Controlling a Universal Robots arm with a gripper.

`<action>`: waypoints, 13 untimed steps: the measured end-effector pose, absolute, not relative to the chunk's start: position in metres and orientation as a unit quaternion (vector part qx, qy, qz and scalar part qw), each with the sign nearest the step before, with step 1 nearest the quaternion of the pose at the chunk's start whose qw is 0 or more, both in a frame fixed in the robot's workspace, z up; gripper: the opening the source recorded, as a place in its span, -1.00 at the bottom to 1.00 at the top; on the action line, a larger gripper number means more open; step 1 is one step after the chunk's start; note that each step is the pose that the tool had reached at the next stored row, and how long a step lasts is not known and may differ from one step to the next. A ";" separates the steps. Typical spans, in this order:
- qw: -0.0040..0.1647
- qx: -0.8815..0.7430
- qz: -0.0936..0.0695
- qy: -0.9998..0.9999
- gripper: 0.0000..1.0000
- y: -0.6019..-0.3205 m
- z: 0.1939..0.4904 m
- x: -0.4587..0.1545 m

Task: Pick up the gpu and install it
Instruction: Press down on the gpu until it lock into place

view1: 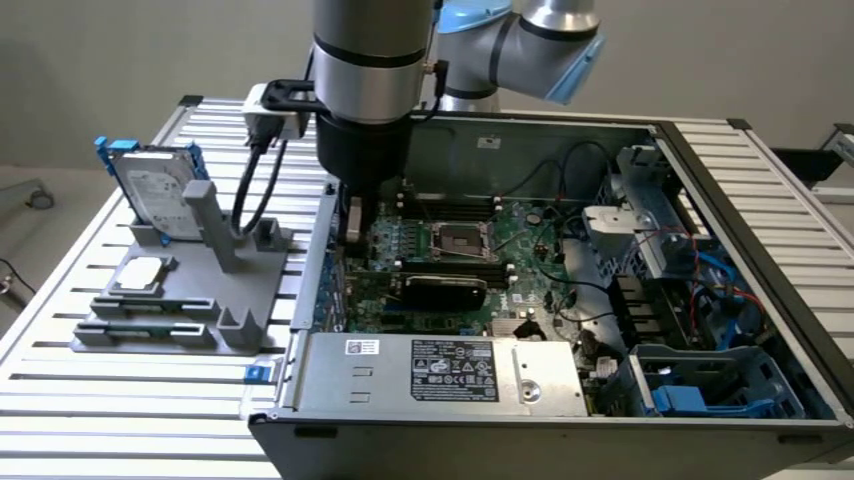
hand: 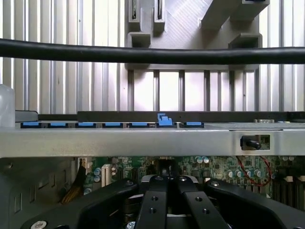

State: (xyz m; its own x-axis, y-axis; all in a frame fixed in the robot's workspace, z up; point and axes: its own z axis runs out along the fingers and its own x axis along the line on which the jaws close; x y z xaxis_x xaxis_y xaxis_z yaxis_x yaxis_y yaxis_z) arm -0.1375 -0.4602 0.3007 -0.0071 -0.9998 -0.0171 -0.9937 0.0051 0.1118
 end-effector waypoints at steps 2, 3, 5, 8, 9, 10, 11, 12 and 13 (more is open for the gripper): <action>0.034 0.704 -0.047 -0.708 -0.79 -0.460 0.300 -0.138; 0.035 0.704 -0.047 -0.708 -0.79 -0.460 0.300 -0.138; 0.036 0.704 -0.049 -0.708 -0.79 -0.460 0.300 -0.139; 0.038 0.703 -0.050 -0.708 -0.79 -0.460 0.300 -0.139; 0.039 0.703 -0.051 -0.708 -0.79 -0.460 0.300 -0.139; 0.039 0.703 -0.051 -0.708 -0.79 -0.460 0.300 -0.139; 0.040 0.703 -0.052 -0.708 -0.79 -0.460 0.300 -0.139; 0.041 0.703 -0.053 -0.708 -0.79 -0.460 0.300 -0.139; 0.042 0.703 -0.053 -0.708 -0.79 -0.460 0.300 -0.139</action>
State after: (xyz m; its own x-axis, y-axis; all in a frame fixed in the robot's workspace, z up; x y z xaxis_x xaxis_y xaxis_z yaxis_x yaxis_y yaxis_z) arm -0.1389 -0.4598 0.2997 -0.0078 -0.9998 -0.0162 -0.9909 0.0056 0.1343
